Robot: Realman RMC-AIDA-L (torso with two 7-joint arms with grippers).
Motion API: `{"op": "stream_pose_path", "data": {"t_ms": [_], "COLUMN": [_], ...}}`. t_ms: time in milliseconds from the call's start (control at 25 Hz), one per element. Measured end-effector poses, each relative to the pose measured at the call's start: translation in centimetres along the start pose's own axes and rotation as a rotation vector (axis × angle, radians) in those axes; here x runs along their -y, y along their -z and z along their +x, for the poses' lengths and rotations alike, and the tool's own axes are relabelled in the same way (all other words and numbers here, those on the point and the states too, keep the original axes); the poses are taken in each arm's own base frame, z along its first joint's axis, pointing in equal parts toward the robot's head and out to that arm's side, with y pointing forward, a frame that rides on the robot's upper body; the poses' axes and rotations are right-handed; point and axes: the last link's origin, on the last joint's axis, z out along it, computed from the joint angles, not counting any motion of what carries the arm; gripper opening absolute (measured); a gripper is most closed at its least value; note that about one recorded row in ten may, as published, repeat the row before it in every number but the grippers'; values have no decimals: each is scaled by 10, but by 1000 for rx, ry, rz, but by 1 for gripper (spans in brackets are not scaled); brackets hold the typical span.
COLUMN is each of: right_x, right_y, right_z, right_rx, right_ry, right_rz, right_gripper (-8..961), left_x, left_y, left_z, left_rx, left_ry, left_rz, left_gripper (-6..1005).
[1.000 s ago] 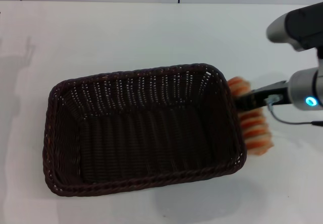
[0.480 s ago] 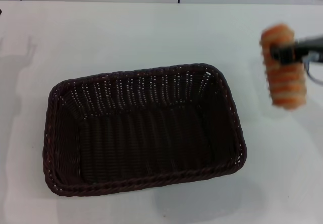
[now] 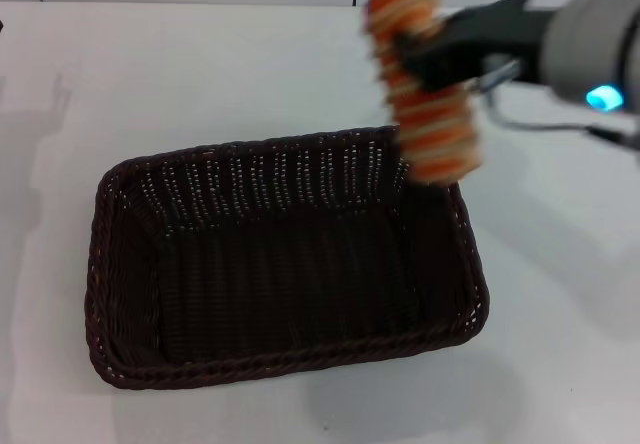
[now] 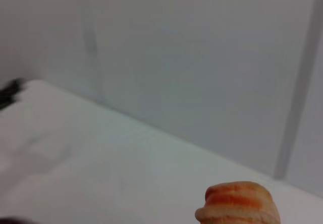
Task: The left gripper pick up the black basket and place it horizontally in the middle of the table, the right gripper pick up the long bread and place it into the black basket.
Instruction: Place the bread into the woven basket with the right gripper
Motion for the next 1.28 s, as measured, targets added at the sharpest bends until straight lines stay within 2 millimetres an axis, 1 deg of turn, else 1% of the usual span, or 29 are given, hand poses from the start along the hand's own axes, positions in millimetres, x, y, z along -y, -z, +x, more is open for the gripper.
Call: {"op": "stream_pose_path", "data": {"t_ms": [80, 120, 160, 200, 280, 400, 600, 800, 960, 1000, 1080, 1120, 1160, 1200, 1240, 1280], "right_x": [-17, -17, -25, -38, -45, -50, -51, -53, -56, -56, -50, -50, -44, -31, -31, -24], "right_y": [-7, -7, -9, -11, -11, -11, -11, -11, -10, -9, -8, -8, -7, -5, -5, -6], "right_z": [1, 1, 2, 5, 8, 10, 8, 5, 2, -1, -8, -8, -12, -17, -17, -16], "right_rx": [-21, -21, -30, -49, -66, -69, -50, -36, -25, 1, 68, 68, 121, 233, 233, 291], "right_ry": [37, 37, 58, 96, 125, 147, 141, 137, 137, 135, 126, 126, 119, 118, 118, 118], "right_rz": [-53, -53, -74, -106, -124, -136, -139, -147, -160, -160, -131, -131, -100, -32, -32, -1], "right_gripper": [258, 252, 246, 240, 244, 251, 261, 468, 599, 632, 698, 730, 763, 763, 762, 762], "left_x": [0, 0, 0, 0, -1, -1, 2, 4, 5, 5, 6, 7, 7, 8, 9, 9], "left_y": [0, 0, 0, 0, -1, -1, 2, 5, 6, 6, 6, 6, 7, 7, 8, 8], "left_z": [-1, -2, -2, -2, -1, -1, -3, -4, -5, -5, -5, -5, -5, -5, -5, -5], "left_rx": [7, 9, 10, 10, 8, 6, 13, 17, 19, 19, 19, 19, 19, 19, 19, 19], "left_ry": [3, 4, 3, 3, 1, 3, 7, 8, 9, 8, 8, 6, 5, 4, 5, 6], "left_rz": [0, 0, 0, 0, -1, -1, 8, 16, 18, 19, 20, 23, 25, 28, 31, 33], "left_gripper": [766, 766, 766, 766, 766, 766, 767, 767, 766, 766, 766, 766, 766, 767, 767, 767]}}
